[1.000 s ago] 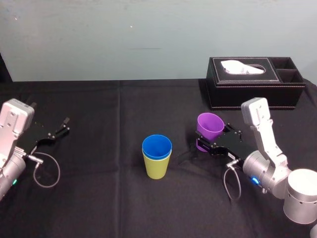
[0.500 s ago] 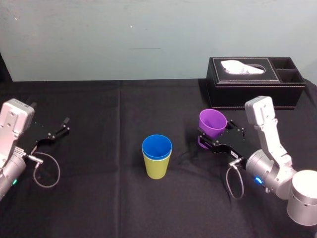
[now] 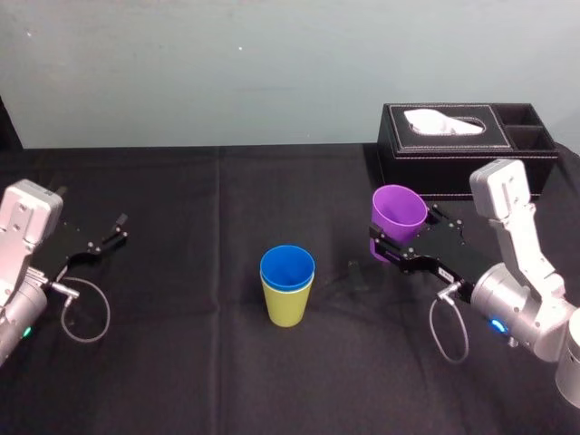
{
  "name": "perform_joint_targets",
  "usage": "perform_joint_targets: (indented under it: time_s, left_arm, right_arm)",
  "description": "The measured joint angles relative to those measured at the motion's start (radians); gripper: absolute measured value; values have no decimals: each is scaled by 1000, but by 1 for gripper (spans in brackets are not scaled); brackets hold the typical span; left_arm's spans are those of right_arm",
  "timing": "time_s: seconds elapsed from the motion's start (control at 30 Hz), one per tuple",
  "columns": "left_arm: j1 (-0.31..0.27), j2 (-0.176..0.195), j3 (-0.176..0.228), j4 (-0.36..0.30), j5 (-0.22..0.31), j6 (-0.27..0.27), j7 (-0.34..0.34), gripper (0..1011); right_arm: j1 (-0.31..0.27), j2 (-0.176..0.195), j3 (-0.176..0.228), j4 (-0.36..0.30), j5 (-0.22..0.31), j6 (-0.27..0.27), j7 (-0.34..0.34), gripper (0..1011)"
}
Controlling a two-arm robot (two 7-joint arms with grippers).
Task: Stack the three plastic cups sequentially using one hand.
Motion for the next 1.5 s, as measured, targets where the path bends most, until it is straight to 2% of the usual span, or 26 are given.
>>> perform_joint_targets:
  time_s: [0.37,0.63,1.07,1.5]
  left_arm:
    - [0,0,0,0,0,0,0,1010]
    - [0,0,0,0,0,0,0,1010]
    - [0,0,0,0,0,0,0,1010]
    - [0,0,0,0,0,0,0,1010]
  right_arm:
    - [-42,52,10,-146,56,55,41,742]
    - [-47,84,-16,-224,87,75,60,742]
    - [-14,101,-95,-269,89,86,66,742]
    - [27,87,-165,-248,60,103,64,742]
